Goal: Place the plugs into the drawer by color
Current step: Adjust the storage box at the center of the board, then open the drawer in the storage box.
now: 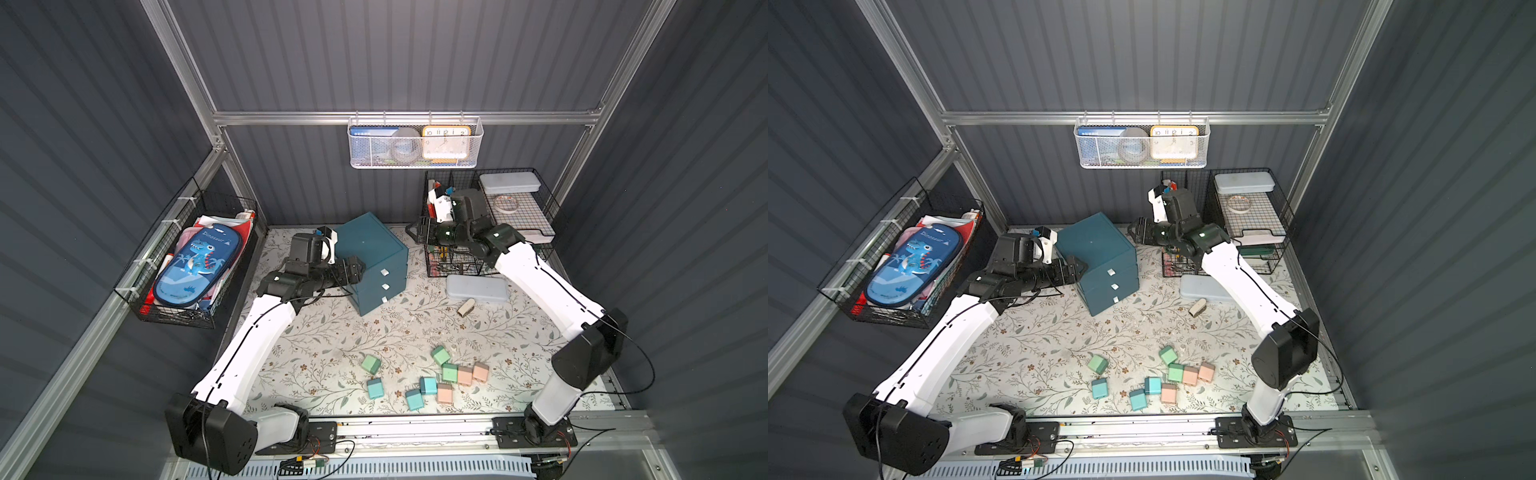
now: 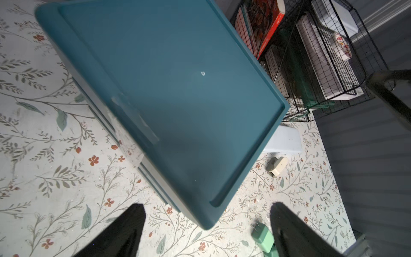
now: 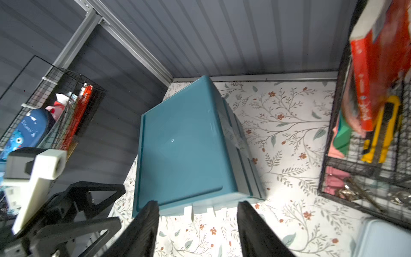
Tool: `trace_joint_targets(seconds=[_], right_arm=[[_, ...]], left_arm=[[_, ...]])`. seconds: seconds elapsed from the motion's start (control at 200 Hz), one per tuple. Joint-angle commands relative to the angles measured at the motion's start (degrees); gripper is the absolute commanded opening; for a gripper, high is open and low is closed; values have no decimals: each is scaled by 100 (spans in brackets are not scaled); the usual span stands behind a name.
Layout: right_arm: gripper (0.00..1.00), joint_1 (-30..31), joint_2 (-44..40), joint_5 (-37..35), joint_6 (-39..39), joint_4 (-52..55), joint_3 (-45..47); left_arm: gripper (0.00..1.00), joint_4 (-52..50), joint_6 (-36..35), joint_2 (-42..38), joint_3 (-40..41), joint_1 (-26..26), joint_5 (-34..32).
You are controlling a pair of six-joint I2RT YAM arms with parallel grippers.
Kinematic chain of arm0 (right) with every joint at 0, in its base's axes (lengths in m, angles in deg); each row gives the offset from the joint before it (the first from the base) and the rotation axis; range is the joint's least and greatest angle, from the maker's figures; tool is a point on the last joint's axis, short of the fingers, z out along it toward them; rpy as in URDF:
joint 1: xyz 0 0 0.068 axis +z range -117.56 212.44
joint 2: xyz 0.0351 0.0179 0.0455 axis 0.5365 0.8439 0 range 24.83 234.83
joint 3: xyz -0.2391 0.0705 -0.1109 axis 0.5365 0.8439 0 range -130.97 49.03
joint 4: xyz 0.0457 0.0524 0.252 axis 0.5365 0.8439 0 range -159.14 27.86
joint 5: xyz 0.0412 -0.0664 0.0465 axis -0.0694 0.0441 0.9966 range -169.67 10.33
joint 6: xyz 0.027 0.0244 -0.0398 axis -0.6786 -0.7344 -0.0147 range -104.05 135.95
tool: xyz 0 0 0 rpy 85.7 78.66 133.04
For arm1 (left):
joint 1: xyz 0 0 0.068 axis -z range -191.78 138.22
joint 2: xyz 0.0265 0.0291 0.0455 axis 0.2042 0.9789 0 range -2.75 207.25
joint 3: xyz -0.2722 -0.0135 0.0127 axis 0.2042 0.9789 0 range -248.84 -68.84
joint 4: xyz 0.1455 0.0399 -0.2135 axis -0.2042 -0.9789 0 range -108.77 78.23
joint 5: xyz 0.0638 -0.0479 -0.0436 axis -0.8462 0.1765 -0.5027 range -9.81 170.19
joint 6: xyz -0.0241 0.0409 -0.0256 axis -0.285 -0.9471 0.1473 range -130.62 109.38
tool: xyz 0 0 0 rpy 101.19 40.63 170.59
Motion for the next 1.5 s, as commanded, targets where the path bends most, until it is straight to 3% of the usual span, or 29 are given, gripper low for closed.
trace_joint_targets(seconds=[0.0,0.28,0.645,0.851,1.011,1.076,1.176,1.326,1.496], right_arm=[[62,48,-33,382,-381,-709,622],[62,52,250,460,-426,-1074,903],[56,46,1404,730,-750,-1602,-2],[54,-86,1412,445,-691,-1533,-325],[54,-272,387,-99,-865,-1974,632],[54,-283,-102,-464,-1166,-2364,1270],[53,-245,-632,-263,-2006,-3107,2290],[52,28,-857,180,-3413,-4097,3412],[52,499,-549,251,-3759,-4502,3649]], left_arm=[[93,98,75,5,220,-3,300],[91,356,82,258,181,-3,208],[90,37,-176,534,-202,-153,-356],[83,-88,-219,623,-531,-602,-366],[87,418,-119,221,-278,-943,-54],[86,543,5,297,-147,-952,112],[82,788,56,510,50,-952,332],[80,987,49,703,234,-952,533],[79,1130,31,816,322,-952,594]])
